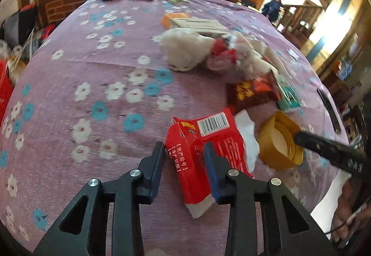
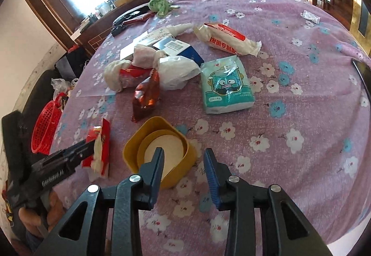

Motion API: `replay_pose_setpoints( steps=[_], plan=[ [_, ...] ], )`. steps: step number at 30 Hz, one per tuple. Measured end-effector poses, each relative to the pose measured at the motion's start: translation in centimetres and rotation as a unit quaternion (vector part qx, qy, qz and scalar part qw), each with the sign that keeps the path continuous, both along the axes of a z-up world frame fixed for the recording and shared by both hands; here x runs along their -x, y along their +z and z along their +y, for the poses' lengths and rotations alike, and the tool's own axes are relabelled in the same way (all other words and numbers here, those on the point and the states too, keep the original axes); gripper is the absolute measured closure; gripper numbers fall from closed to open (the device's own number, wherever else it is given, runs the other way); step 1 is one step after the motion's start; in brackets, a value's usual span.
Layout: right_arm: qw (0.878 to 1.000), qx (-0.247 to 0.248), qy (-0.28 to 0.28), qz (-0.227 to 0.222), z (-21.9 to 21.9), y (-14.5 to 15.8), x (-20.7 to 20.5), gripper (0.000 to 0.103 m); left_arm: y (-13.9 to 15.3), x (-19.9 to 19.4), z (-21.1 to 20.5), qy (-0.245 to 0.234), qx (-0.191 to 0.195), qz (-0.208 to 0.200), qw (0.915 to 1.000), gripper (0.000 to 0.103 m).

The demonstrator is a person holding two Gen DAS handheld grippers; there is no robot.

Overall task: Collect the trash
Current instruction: 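Grasp the red torn box with the left tool while the right tool grasps the yellow cup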

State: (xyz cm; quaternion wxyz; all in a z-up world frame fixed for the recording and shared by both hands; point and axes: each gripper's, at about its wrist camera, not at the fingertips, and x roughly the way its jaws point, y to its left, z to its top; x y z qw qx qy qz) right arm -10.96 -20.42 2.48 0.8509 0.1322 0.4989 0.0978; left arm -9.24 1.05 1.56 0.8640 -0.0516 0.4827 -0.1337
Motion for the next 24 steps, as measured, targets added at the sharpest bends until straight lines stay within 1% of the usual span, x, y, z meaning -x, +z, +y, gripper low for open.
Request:
replay_pose_setpoints(
  steps=[1,3,4,6,7,11,17,24],
  plan=[
    [1.000,0.003,0.002,0.003,0.1,-0.2,-0.3,0.071,0.0,0.1,-0.3,-0.004,-0.007,-0.005,1.0000,0.070],
    [1.000,0.005,0.004,0.008,0.3,-0.5,-0.8,0.073,0.0,0.1,-0.8,-0.014,-0.016,-0.011,0.9997,0.070],
    [1.000,0.007,0.006,0.010,0.3,-0.7,-0.9,0.077,0.0,0.0,-1.1,-0.017,-0.021,-0.015,0.9995,0.070],
    [1.000,0.011,0.007,0.008,0.6,-0.8,-1.0,0.084,-0.1,0.2,-1.2,-0.017,-0.021,-0.020,0.9994,0.075],
    [1.000,0.016,0.006,0.005,0.6,-0.7,-0.9,0.089,-0.1,0.4,-1.3,-0.018,-0.017,-0.024,0.9994,0.078],
    [1.000,0.016,0.005,-0.004,0.4,-0.6,-0.3,0.090,0.8,1.0,-1.2,-0.011,-0.019,-0.056,0.9982,0.087],
    [0.999,0.008,0.011,-0.030,0.4,0.9,0.3,0.090,2.4,0.9,-0.4,-0.006,-0.016,-0.077,0.9968,0.089],
    [0.998,0.003,0.028,-0.051,1.7,2.6,0.1,0.090,4.1,0.7,2.1,0.025,-0.006,-0.098,0.9949,0.089]
  ],
)
